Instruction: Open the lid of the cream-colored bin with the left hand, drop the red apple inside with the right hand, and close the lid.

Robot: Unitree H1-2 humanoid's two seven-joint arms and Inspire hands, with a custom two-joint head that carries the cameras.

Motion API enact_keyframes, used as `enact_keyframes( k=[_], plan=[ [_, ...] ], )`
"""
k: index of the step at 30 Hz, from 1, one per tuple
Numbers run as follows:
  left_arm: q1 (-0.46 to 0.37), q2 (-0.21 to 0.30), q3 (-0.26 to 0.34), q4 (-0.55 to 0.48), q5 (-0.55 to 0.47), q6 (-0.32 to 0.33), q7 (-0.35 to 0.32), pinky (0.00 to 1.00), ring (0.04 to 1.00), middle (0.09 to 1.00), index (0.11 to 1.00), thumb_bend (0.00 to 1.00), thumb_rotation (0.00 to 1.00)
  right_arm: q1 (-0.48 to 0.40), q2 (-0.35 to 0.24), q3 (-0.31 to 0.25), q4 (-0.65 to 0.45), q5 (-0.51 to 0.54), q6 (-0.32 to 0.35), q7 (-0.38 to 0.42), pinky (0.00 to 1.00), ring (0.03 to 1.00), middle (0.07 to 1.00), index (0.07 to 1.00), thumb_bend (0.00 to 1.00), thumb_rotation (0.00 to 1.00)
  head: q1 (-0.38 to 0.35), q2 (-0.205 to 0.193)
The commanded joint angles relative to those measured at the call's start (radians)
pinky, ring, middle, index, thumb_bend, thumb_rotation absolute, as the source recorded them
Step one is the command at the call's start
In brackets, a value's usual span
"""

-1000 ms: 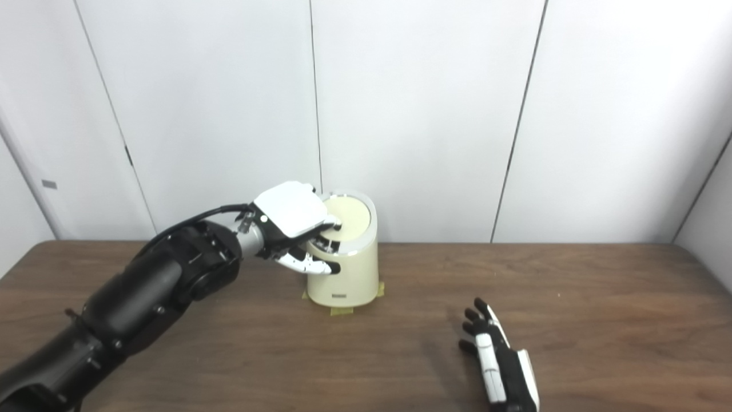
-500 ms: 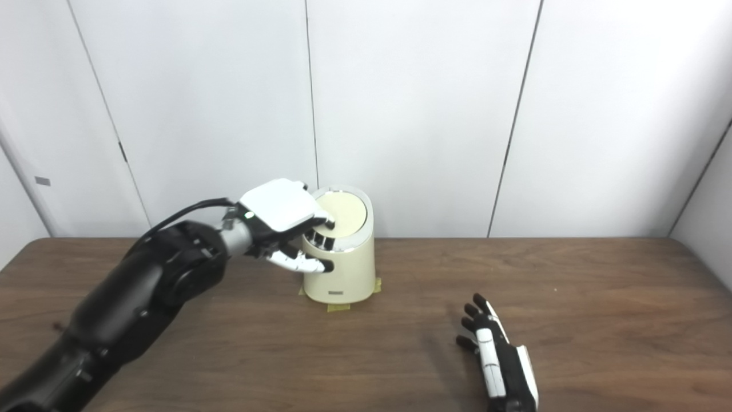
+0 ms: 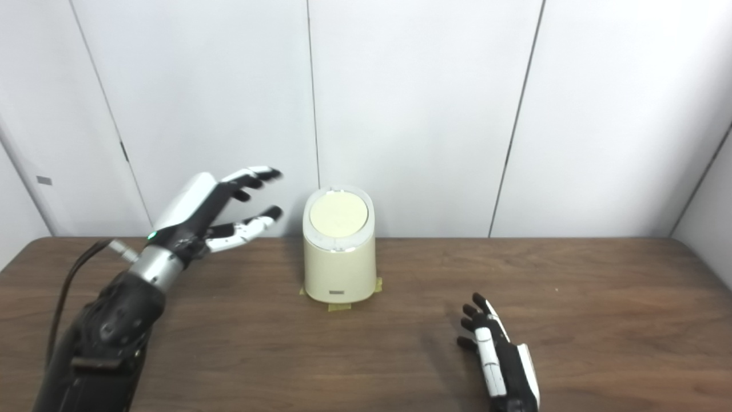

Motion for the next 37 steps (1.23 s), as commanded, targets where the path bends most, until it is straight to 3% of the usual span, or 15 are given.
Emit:
enact_keyframes(
  k=[1, 5, 9, 12, 19, 25, 32, 37],
  plan=[
    [0.011, 0.005, 0.025, -0.055, -0.057, 0.002, 0.035, 0.85, 0.888, 0.915, 0.972, 0.37, 0.60, -0.025, -0.008, -0.011, -0.034, 0.033, -0.014, 0.016, 0.80, 0.892, 0.904, 0.928, 0.49, 0.96, -0.001, 0.002],
    [0.108, -0.008, 0.046, -0.093, -0.104, -0.008, 0.077, 0.81, 0.869, 0.905, 0.966, 0.39, 0.73, -0.031, -0.015, -0.022, -0.038, 0.070, -0.024, 0.032, 0.83, 0.908, 0.915, 0.940, 0.49, 0.94, -0.002, 0.006],
    [0.196, -0.040, 0.054, -0.107, -0.162, 0.004, 0.105, 0.83, 0.869, 0.910, 0.959, 0.35, 0.71, -0.042, -0.022, -0.029, -0.040, 0.076, -0.028, 0.030, 0.82, 0.902, 0.911, 0.938, 0.50, 0.93, 0.000, 0.011],
    [0.246, -0.051, 0.055, -0.108, -0.220, 0.006, 0.110, 0.84, 0.892, 0.925, 0.970, 0.37, 0.72, -0.045, -0.033, -0.024, -0.054, 0.063, -0.012, 0.032, 0.82, 0.903, 0.913, 0.937, 0.54, 0.95, -0.002, 0.014],
    [0.352, -0.072, 0.063, -0.121, -0.240, 0.028, 0.147, 0.92, 0.932, 0.948, 0.986, 0.37, 0.78, -0.059, -0.040, -0.034, -0.080, 0.084, 0.018, 0.033, 0.86, 0.925, 0.926, 0.933, 0.59, 0.93, -0.009, 0.024],
    [0.404, -0.100, 0.083, -0.090, -0.334, 0.020, 0.172, 0.92, 0.937, 0.946, 0.990, 0.35, 0.83, -0.070, -0.050, -0.039, -0.083, 0.092, 0.032, 0.037, 0.86, 0.927, 0.931, 0.933, 0.57, 0.92, -0.017, 0.038],
    [0.446, -0.137, 0.107, -0.070, -0.456, 0.020, 0.195, 0.91, 0.917, 0.936, 0.990, 0.36, 0.79, -0.059, -0.058, -0.030, -0.099, 0.083, 0.048, 0.039, 0.87, 0.926, 0.931, 0.938, 0.57, 0.94, -0.018, 0.059],
    [0.470, -0.130, 0.117, -0.064, -0.491, 0.029, 0.199, 0.91, 0.912, 0.938, 0.987, 0.43, 0.80, -0.046, -0.054, -0.021, -0.114, 0.076, 0.059, 0.038, 0.89, 0.930, 0.932, 0.937, 0.58, 0.94, -0.028, 0.071]
  ],
)
